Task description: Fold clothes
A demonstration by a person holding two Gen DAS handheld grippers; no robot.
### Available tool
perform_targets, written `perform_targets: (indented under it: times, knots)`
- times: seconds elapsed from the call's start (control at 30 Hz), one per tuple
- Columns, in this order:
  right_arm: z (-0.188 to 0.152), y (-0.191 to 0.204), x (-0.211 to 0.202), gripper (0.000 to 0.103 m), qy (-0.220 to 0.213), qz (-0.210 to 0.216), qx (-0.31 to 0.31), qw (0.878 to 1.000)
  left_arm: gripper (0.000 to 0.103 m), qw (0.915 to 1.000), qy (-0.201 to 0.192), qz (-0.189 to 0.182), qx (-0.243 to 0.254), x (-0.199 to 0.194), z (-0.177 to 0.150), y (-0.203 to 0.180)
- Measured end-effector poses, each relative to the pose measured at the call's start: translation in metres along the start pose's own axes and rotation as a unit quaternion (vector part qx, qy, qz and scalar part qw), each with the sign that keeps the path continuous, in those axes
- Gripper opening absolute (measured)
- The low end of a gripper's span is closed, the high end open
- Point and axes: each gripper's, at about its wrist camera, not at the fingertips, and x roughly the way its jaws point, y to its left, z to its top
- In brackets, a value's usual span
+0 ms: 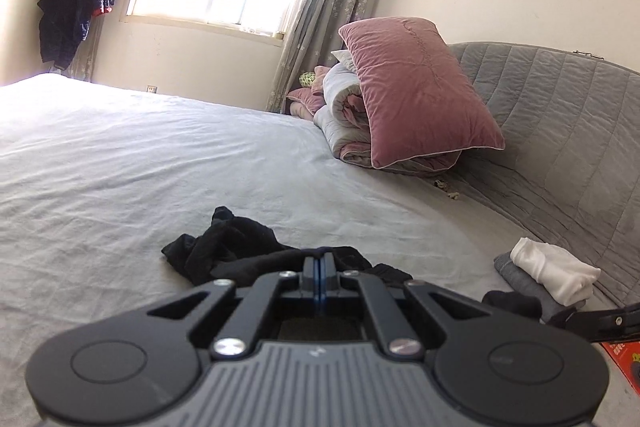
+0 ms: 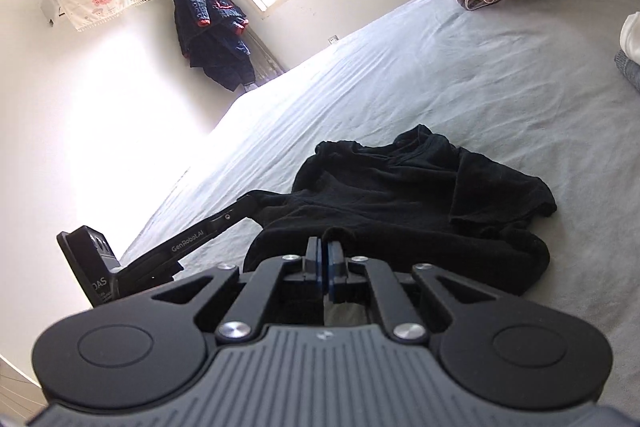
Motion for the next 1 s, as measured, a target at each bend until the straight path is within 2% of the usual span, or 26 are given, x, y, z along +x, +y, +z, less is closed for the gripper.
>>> perform_targets:
  times: [0.13,0.2,0.3,0.4,0.5,0.57,0.6,0.7,0.73,0.8,0.93,1.0]
  knots:
    - [0.004,0.012,-0.008,0.005,-0.008,0.047,0.011,0.999,0.0,0.9998,-0.013,0.009,0.009,-0.01,0.008,0.001]
    - [0.004,0.013,-0.006,0.005,-0.003,0.066,0.026,0.997,0.001,0.9999,-0.008,0.01,0.005,-0.009,0.006,0.004]
    - [0.002,0.013,0.002,0.005,0.008,0.079,0.045,0.996,0.001,0.9998,0.014,0.0,-0.015,-0.004,0.001,0.01]
    - [0.002,0.014,0.01,0.005,0.013,0.075,0.049,0.996,0.002,0.9983,0.04,-0.012,-0.04,-0.003,-0.005,0.018]
    - [0.002,0.014,0.013,0.005,0.016,0.072,0.054,0.996,0.015,0.9958,0.066,-0.024,-0.059,-0.008,-0.011,0.026]
    - [0.002,0.015,0.018,0.005,0.02,0.075,0.058,0.995,0.033,0.9929,0.085,-0.036,-0.075,-0.012,-0.013,0.031]
    - [0.003,0.016,0.021,0.005,0.022,0.077,0.06,0.995,0.035,0.9904,0.094,-0.049,-0.089,-0.013,-0.014,0.034]
    - [0.001,0.021,0.027,0.005,0.027,0.086,0.062,0.994,0.051,0.977,0.116,-0.107,-0.143,-0.019,-0.018,0.045]
    - [0.001,0.024,0.028,0.005,0.027,0.089,0.062,0.994,0.061,0.9709,0.122,-0.128,-0.162,-0.021,-0.019,0.048]
    - [0.0,0.029,0.032,0.005,0.028,0.095,0.063,0.993,0.064,0.9658,0.12,-0.151,-0.173,-0.028,-0.022,0.05]
    - [0.001,0.036,0.037,0.005,0.027,0.103,0.064,0.992,0.078,0.9808,0.089,-0.153,-0.083,-0.05,-0.022,0.035]
    - [0.001,0.039,0.041,0.005,0.029,0.109,0.067,0.991,0.079,0.9842,0.082,-0.152,-0.04,-0.059,-0.023,0.026]
